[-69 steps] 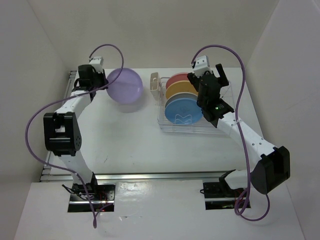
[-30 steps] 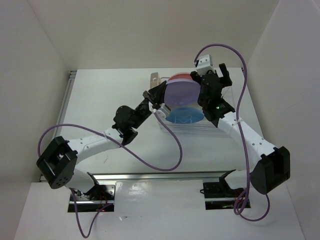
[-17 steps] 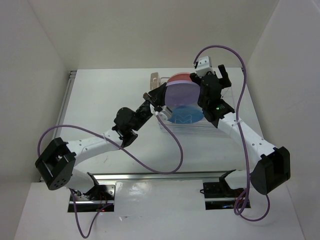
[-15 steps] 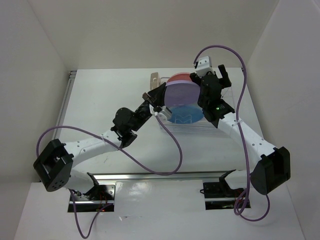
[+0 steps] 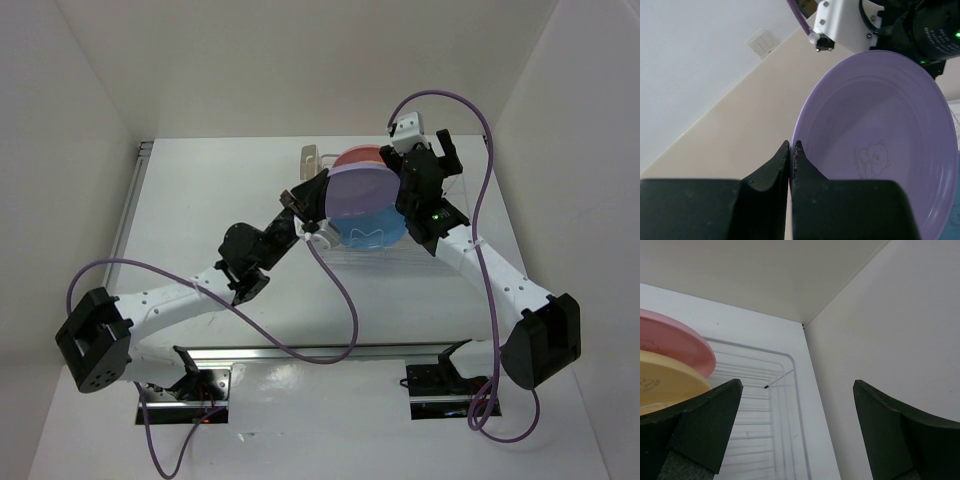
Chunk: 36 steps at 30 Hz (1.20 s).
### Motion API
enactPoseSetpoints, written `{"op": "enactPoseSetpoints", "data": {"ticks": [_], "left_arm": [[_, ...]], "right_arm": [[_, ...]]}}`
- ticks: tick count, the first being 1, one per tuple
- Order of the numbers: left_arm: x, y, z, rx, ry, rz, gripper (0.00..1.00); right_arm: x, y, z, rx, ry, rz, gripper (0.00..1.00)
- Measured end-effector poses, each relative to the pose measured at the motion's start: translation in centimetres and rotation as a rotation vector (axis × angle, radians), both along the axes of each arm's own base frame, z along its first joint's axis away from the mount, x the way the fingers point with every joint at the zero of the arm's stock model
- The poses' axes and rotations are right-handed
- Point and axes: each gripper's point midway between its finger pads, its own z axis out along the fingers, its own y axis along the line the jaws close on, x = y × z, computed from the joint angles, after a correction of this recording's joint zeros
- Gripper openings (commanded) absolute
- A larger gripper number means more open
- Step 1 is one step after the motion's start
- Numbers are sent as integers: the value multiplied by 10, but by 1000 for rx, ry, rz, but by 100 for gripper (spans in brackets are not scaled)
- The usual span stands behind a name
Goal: Load the plates into the dish rack
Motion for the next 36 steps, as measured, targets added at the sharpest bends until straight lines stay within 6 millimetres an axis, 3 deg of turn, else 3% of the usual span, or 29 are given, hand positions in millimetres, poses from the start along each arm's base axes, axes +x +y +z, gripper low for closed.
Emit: {"op": "enactPoseSetpoints", "data": {"ticks": [5,13,17,27,36], "left_arm": [[3,-13,-17,26,26,-12,0],[15,-54,-81,149,88,-57,0],[20,-63,-104,192,115,-65,0],[30,-63,-114,217,103,-54,0],[41,-67,-109,214,80,-61,0]], "right_arm": [[0,0,0,0,0,0,100],[1,1,0,3,-1,7,100],[0,1,-3,0,6,7,100],[0,1,-12,-9,24,8,100],[0,1,-12,-9,24,8,100]]}}
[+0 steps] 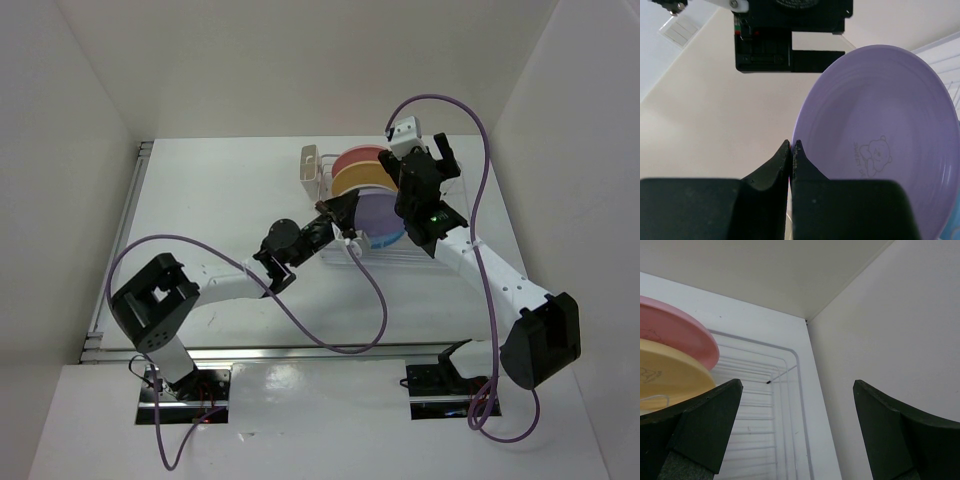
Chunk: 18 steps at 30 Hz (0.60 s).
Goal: Load the plates into the dish rack
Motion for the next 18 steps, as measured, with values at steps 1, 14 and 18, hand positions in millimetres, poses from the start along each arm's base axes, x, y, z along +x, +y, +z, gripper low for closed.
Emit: {"op": "enactPoseSetpoints", "data": {"ticks": [1,14,18], "left_arm": [[1,-1,2,-1,-5,-2,0],[20,-5,-17,41,-2,-3,0],[21,-7,-23,48,5,-6,0]], "right_arm": [[0,0,0,0,0,0,100],[0,0,-2,-2,5,0,100],[0,0,-2,-2,4,0,100]]}}
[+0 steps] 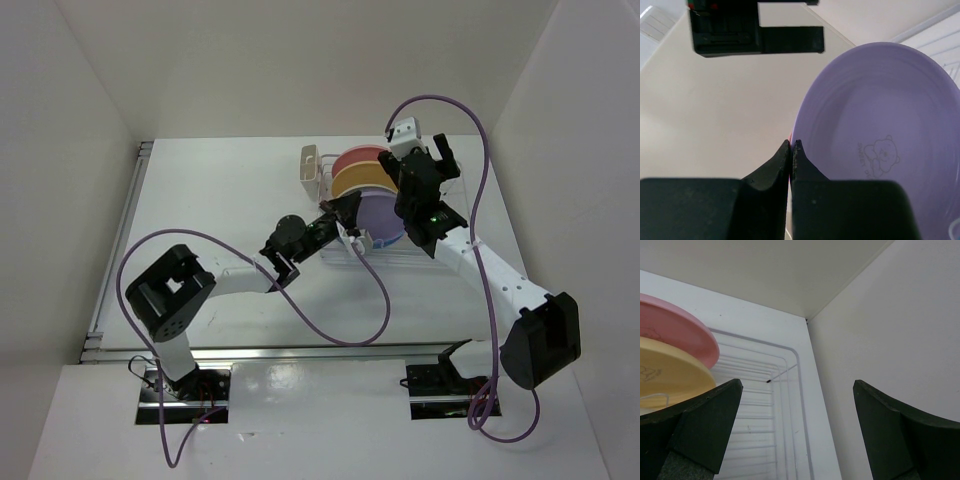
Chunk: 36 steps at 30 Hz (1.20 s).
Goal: Load the plates into the dish rack
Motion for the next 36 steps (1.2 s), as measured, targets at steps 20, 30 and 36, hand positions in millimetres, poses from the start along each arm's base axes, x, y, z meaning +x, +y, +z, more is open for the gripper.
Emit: {"op": "enactPoseSetpoints", "data": {"ticks": [20,30,36], "left_arm": [[11,4,-60,60,167,55,51],[17,14,-48,14,180,113,70],[20,27,-27,-40,163,178,87]], "right_arm": [[0,1,-8,-7,17,8,100],[1,4,-9,5,16,23,100],[1,5,-9,13,14,27,100]]}}
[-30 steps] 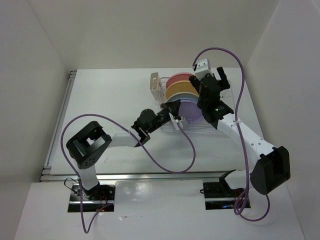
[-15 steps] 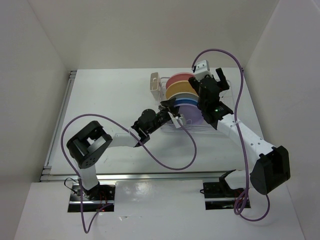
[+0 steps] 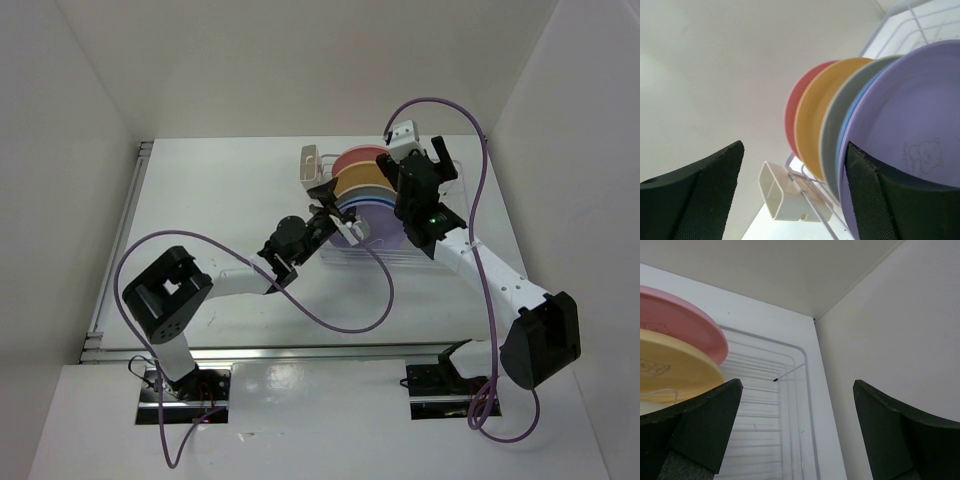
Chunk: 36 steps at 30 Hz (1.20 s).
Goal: Load the plates into the dish rack
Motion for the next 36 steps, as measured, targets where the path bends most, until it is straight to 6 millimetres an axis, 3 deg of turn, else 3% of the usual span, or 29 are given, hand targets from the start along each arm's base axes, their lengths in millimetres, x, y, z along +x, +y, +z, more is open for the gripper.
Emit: {"op": "enactPoseSetpoints", "data": {"ticks": [11,14,21,29,36], "left_arm": [[-3,22,39,-95,-16,71,91],[-3,23,42,-113,-9,69,91],[-3,19,34,-135,30,53,91],[6,-2,-9,-85,117,10,91],[7,-16,-7,-116,139,-40,91]], "right_arm": [[1,3,-3,16,1,14,100],[1,3,-4,15,5,17,100],[0,3,-5,9,8,15,100],[-2,-2,-6,-14,17,-2,100],[-3,-3,-6,-18,17,-7,100]]}}
